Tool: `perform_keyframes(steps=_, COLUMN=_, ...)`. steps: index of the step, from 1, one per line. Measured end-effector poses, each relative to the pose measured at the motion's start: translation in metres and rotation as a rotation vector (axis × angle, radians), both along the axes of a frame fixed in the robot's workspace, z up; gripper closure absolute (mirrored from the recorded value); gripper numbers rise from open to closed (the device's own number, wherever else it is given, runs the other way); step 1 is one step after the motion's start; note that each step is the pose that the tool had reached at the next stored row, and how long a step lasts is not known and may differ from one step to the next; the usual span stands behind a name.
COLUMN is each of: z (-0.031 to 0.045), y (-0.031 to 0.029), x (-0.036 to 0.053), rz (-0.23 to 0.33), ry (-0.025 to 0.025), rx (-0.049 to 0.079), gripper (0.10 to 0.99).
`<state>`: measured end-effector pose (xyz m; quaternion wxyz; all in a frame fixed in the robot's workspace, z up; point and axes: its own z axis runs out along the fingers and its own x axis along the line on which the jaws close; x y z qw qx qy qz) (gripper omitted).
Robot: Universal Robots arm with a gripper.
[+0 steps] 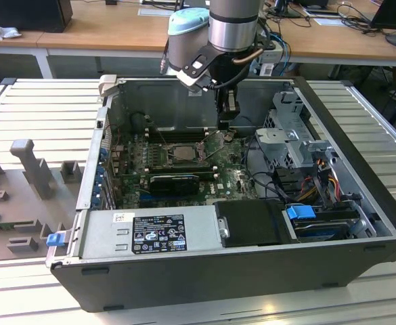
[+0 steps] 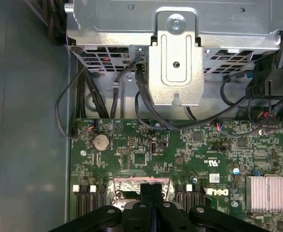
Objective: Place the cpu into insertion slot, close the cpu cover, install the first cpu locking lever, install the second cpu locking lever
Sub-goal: 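Close the cpu cover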
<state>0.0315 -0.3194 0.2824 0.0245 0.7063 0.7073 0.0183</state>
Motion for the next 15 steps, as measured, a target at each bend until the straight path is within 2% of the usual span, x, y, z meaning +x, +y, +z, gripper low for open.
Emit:
perform_keyframes(steps=8, z=-0.0069, y=0.0000, x=0.0041, rz=0.010, ry=0.0000, rx=0.000, gripper=0.980)
perform_keyframes(steps=15, z=-0.0212, y=0.0018, x=0.0162, rz=0.018, ry=0.0002, rx=0.000, gripper=0.980)
